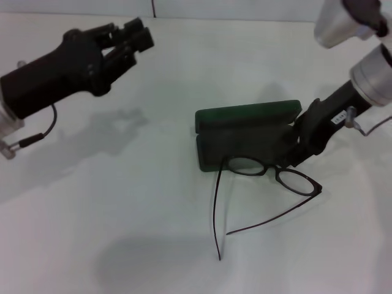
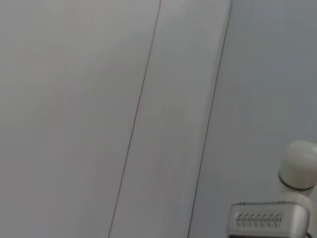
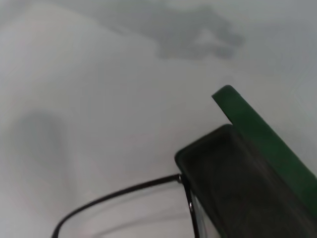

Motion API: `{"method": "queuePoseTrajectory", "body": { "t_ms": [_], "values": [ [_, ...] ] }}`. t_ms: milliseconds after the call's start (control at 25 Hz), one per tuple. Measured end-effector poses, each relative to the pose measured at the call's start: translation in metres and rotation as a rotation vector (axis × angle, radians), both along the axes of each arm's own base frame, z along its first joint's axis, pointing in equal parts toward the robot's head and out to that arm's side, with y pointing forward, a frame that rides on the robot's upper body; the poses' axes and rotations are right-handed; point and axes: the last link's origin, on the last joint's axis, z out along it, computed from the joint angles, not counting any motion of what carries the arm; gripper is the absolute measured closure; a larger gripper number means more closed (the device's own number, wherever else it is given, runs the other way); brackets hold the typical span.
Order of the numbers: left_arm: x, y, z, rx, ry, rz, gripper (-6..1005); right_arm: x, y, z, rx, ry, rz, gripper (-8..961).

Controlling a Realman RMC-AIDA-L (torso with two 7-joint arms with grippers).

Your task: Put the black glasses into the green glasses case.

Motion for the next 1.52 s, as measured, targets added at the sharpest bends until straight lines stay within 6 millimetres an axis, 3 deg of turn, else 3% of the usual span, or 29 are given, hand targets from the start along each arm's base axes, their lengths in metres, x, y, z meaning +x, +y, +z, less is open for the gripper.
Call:
{"method": "queuePoseTrajectory", "body": {
  "t_ms": [280,680,1120,1360,1520],
  "values": [
    [-0.014,-0.022,-0.007,0.015,0.000,-0.023,831,-0.011,-0.012,-0.016,-0.018,-0.160,0.013,384],
    [-0.030,-0.033,-0.021,-0.008,-0.034,0.035,852,-0.010,-0.013,-0.024,-0.003,-0.145,0.007,458],
    [-0.027,-0.036,-0.026,-0.032,-0.060,0.020,875,-0.018,-0.017,-0.044,-0.001,-0.110,0.072,540],
    [-0.024,-0.037,-0.025,-0.041,-0.084,0.004,888,-0.012,-0.020,-0.051,-0.012,-0.125,0.071,714],
    [-0.024,-0.039,-0.025,-0.039,-0.087,-0.009,896,-0.014,-0.019,-0.053,0.001,-0.113,0.083,723]
  ]
}}
